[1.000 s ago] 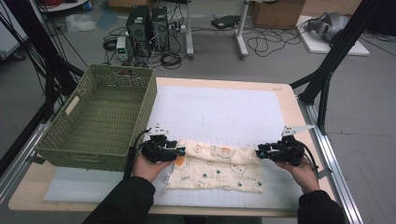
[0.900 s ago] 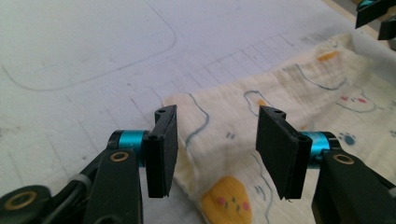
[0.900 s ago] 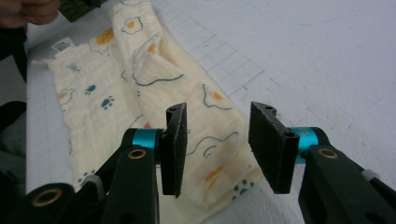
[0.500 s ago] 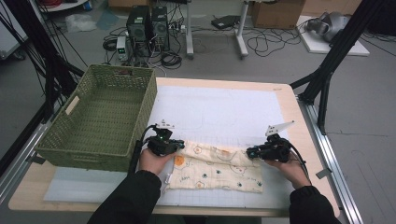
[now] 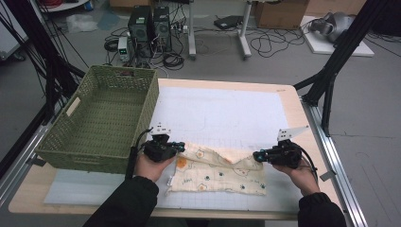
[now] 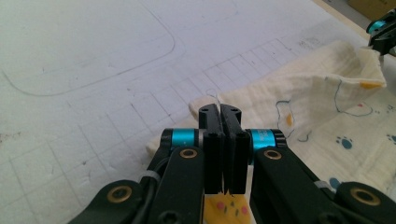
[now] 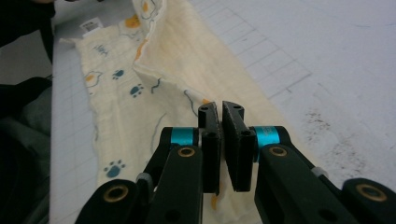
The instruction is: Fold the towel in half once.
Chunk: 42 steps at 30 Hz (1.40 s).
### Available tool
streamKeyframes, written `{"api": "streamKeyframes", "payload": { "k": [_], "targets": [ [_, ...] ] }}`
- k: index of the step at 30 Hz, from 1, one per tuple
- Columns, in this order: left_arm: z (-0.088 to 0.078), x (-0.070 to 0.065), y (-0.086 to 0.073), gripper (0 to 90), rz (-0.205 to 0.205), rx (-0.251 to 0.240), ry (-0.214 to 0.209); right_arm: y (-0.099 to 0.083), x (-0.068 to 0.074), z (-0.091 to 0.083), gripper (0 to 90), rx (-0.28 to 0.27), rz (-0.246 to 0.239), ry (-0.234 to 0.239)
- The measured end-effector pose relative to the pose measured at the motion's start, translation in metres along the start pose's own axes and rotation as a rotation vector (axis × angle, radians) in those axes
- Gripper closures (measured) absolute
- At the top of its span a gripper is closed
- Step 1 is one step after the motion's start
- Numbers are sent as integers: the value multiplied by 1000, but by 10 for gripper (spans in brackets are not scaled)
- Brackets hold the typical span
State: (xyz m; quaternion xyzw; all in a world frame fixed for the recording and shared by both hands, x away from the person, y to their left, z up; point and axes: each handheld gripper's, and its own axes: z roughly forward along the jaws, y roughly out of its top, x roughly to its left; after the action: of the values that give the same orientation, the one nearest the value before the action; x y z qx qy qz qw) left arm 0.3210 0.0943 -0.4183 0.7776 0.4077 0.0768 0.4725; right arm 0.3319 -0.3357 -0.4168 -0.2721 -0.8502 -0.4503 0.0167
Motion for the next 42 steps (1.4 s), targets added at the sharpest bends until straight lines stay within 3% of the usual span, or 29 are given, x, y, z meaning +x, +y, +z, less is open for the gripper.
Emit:
{"api": "streamKeyframes", "payload": {
  "k": [8,12,15,18,23,25,29,32,35,37,39,40,42],
  "targets": [
    [-16,-7,-17,848,-15,13,-43,-15,20,-4,856,27,-16,45],
    [-26,-10,-16,710,-16,11,-67,-20,28,-4,827,48,-21,77],
    [-32,-9,-14,644,-17,-1,-65,-15,31,-10,753,18,-27,87],
    [-29,-7,-11,632,-11,1,-31,-7,28,-17,685,-6,-23,52],
    [-9,-2,-10,623,-5,18,37,1,9,-16,598,-11,14,-58],
    [2,-1,-10,602,8,24,97,1,-1,-10,567,15,29,-100],
    [16,6,-10,555,-27,31,150,-3,-18,3,545,79,55,-148],
    [23,10,-12,556,-39,80,159,-5,-23,9,545,96,56,-159],
    [25,10,-13,597,-32,82,172,-7,-27,12,591,110,59,-163],
    [26,9,-14,672,-9,82,175,-9,-28,13,657,114,61,-152],
    [27,8,-14,816,-15,86,144,-10,-26,15,759,114,46,-143],
    [28,7,-14,849,0,81,152,-10,-27,16,810,120,42,-119],
    [29,6,-13,865,-4,76,152,-9,-27,16,840,127,45,-116]
  ]
}}
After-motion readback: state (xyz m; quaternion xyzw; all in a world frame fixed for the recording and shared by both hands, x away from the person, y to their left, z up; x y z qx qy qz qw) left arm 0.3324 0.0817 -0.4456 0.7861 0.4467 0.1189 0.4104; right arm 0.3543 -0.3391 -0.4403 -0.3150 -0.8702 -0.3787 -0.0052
